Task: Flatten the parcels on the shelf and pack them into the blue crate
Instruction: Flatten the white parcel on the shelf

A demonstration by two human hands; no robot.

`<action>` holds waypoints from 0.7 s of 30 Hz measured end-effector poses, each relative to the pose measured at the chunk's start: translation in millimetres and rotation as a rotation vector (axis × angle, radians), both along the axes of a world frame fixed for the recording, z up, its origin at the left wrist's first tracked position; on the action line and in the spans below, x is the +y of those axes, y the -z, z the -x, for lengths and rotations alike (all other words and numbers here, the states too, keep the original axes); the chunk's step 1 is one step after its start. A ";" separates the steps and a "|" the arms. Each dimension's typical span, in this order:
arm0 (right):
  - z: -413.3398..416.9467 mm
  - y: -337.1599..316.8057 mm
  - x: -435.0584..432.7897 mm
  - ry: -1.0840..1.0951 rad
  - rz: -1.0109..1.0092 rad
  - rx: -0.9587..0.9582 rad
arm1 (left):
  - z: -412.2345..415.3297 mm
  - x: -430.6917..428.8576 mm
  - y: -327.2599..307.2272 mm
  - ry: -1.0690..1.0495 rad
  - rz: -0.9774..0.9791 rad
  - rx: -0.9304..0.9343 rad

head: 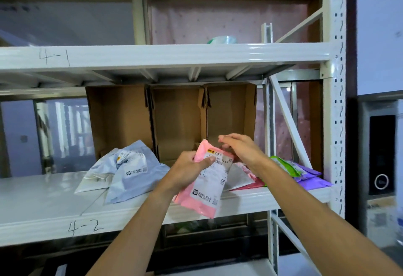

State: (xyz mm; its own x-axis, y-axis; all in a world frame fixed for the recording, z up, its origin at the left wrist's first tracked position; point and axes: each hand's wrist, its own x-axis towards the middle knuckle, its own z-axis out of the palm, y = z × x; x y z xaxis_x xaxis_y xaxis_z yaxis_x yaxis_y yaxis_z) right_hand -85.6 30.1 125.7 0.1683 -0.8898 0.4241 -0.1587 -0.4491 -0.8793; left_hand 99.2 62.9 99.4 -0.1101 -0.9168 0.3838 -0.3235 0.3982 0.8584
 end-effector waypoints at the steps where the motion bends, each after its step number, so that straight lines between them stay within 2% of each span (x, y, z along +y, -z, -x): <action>1: 1.4 3.6 -0.2 -0.041 -0.049 -0.005 | -0.5 -2.8 1.6 -0.034 0.023 0.055; 4: -1.3 18.5 -0.8 -0.217 -0.220 0.078 | -0.5 -11.2 6.7 -0.128 0.048 0.276; 6: -7.9 28.5 -4.3 -0.221 -0.228 0.135 | 1.1 -18.7 10.4 -0.161 0.028 0.413; 7: -11.5 31.9 -6.6 -0.201 -0.215 0.143 | 1.9 -23.0 13.4 -0.199 0.038 0.424; 9: -18.3 38.4 -11.8 -0.157 -0.203 0.127 | 2.1 -33.5 23.0 -0.346 0.142 0.279; 11: -24.6 45.7 -20.4 -0.082 -0.194 0.123 | -2.1 -45.8 35.7 -0.537 0.329 0.022; 14: -33.0 58.5 -36.9 0.100 -0.113 0.224 | -10.6 -64.3 54.6 -0.605 0.514 -0.318; 17: -42.9 69.9 -48.2 0.246 -0.023 0.399 | -13.7 -76.7 71.2 -0.592 0.509 -0.593; 21: -55.3 90.5 -61.9 0.433 0.023 0.624 | -17.9 -87.8 77.3 -0.512 0.449 -0.732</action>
State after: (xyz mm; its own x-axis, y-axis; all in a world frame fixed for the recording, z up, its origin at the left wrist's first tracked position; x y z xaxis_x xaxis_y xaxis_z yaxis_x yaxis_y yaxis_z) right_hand -30.4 -31.8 35.2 0.0208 -0.9232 0.3837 -0.7898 -0.2505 -0.5599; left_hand 117.1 -24.9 22.1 -0.0902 -0.7068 0.7017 -0.9356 0.3016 0.1836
